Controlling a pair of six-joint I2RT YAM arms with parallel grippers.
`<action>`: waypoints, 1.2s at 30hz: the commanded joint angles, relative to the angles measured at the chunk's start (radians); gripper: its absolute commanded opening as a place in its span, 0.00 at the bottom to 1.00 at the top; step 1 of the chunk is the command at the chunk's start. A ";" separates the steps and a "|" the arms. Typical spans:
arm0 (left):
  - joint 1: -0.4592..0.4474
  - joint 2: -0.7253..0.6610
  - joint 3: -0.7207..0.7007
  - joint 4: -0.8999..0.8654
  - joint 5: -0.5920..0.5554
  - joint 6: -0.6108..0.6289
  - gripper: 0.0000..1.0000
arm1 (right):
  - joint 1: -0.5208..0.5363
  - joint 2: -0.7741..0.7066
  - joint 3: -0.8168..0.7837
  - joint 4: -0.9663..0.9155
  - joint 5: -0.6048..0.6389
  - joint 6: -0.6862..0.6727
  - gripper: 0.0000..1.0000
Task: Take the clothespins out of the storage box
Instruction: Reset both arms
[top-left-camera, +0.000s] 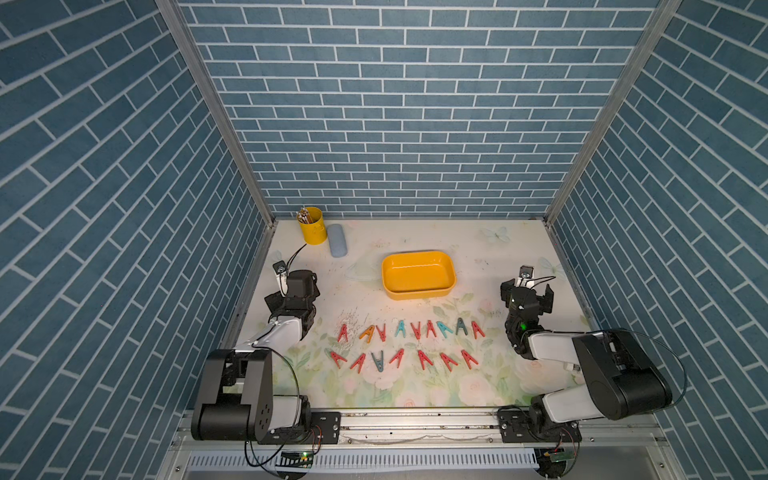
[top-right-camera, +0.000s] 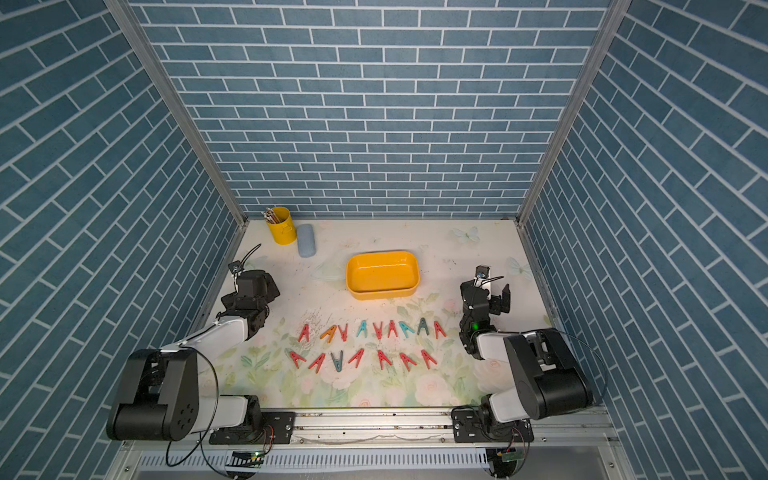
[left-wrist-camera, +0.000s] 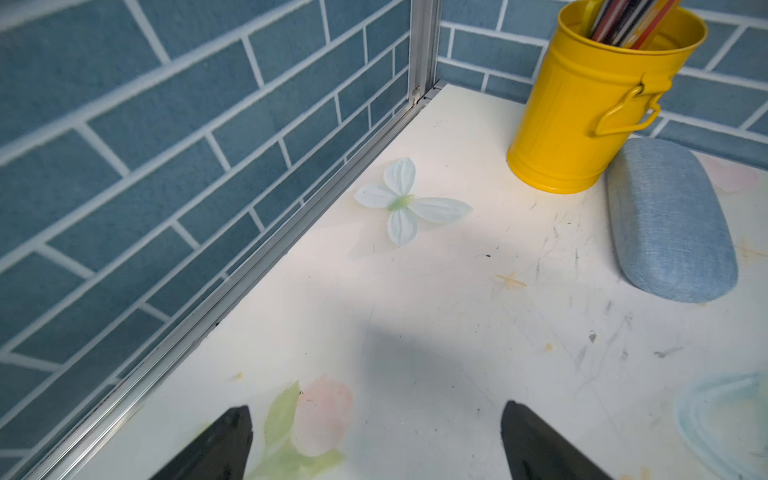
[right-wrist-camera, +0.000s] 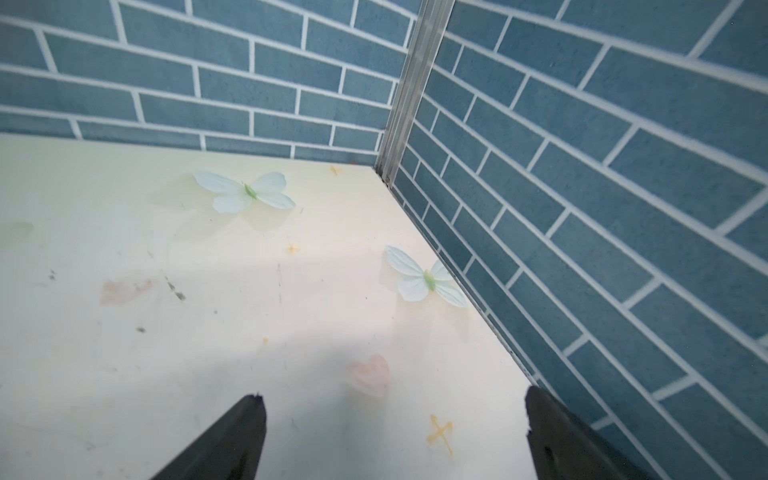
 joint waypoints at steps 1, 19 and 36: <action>0.004 0.003 -0.094 0.340 0.035 0.101 1.00 | -0.018 -0.007 -0.011 0.140 -0.108 -0.078 1.00; -0.006 0.150 -0.276 0.888 0.330 0.261 0.99 | -0.123 0.002 -0.091 0.298 -0.452 0.030 1.00; -0.010 0.155 -0.288 0.910 0.341 0.270 1.00 | -0.186 0.057 -0.116 0.377 -0.514 0.084 0.99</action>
